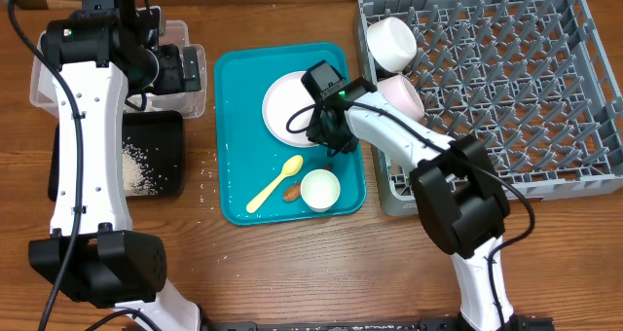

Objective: Sort waste into correct bins and load items into the dishwasher
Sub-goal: 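Reach the right gripper back to the white plate and grasp its rim, then lift the white plate and carry it right over the dish rack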

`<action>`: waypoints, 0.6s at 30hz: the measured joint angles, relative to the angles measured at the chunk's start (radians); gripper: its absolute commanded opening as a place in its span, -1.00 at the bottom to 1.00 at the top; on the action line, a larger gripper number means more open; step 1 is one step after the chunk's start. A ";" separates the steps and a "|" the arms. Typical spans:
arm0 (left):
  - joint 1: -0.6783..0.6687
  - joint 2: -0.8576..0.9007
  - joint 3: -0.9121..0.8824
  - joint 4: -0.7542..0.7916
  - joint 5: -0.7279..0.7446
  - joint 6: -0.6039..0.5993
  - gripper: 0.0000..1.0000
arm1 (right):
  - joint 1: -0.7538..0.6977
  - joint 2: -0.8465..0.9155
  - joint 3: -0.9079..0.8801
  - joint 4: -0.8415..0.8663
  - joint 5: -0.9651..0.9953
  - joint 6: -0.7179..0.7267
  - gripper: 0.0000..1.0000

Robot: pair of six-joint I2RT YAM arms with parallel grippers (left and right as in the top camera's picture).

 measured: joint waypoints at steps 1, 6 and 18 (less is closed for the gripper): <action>0.000 0.000 0.000 0.000 0.000 0.000 1.00 | 0.000 0.000 0.000 0.003 -0.003 0.001 -0.26; 0.000 0.000 0.000 0.000 0.000 0.000 1.00 | -0.001 0.002 0.000 0.050 -0.010 0.004 -0.47; 0.000 0.000 0.000 0.000 0.000 0.000 1.00 | -0.027 0.008 0.000 0.140 -0.037 -0.083 -0.92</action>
